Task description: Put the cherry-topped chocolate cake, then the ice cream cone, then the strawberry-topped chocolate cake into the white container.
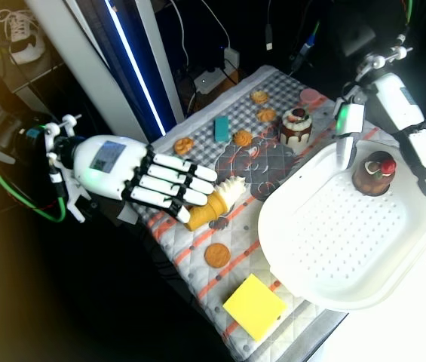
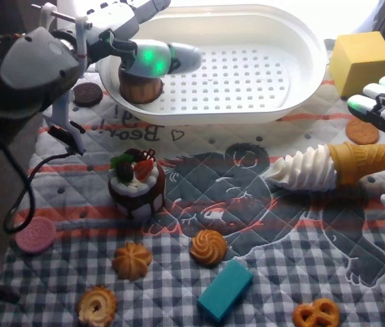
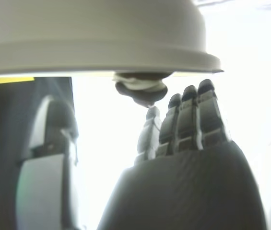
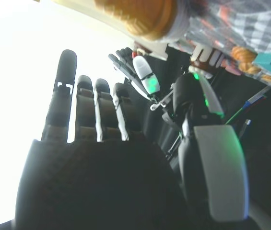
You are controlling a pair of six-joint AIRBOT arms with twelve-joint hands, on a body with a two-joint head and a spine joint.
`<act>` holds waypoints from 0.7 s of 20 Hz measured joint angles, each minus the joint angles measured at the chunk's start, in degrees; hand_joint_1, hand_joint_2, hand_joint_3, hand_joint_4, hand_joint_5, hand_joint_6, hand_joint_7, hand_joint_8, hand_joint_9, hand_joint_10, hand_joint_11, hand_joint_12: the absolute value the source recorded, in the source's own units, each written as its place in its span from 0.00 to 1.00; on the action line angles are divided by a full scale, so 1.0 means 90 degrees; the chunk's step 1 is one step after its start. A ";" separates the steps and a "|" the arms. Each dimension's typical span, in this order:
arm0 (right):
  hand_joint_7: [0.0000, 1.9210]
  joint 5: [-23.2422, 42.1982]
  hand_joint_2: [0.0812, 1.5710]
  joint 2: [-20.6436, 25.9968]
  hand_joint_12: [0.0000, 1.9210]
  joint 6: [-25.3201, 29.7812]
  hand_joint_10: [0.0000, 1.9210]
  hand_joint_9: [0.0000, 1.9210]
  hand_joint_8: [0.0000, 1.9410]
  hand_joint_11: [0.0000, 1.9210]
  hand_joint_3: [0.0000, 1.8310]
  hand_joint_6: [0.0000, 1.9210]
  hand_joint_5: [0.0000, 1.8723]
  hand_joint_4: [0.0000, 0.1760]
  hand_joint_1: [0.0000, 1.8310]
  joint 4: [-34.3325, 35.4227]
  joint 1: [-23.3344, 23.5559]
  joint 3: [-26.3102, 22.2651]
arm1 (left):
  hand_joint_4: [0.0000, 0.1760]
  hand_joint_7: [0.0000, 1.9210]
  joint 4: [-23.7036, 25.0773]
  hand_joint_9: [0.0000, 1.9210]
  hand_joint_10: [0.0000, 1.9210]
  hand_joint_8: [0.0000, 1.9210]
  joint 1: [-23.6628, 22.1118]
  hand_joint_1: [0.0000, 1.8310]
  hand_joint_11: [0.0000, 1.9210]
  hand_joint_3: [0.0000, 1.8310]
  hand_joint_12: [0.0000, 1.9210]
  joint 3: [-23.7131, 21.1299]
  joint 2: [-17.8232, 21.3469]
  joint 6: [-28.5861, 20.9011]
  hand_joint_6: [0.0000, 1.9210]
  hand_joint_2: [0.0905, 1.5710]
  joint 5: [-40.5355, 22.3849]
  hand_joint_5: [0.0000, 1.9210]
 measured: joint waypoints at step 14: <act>0.00 -0.0027 0.70 0.0073 0.33 0.0357 0.01 0.01 0.00 0.00 0.00 0.00 0.00 0.10 0.42 -0.0124 0.0102 0.0092 | 1.00 0.00 0.3985 0.02 0.01 0.00 0.1651 0.47 0.00 0.00 0.39 -0.2701 0.2552 -0.5464 0.00 0.74 -0.3031 0.01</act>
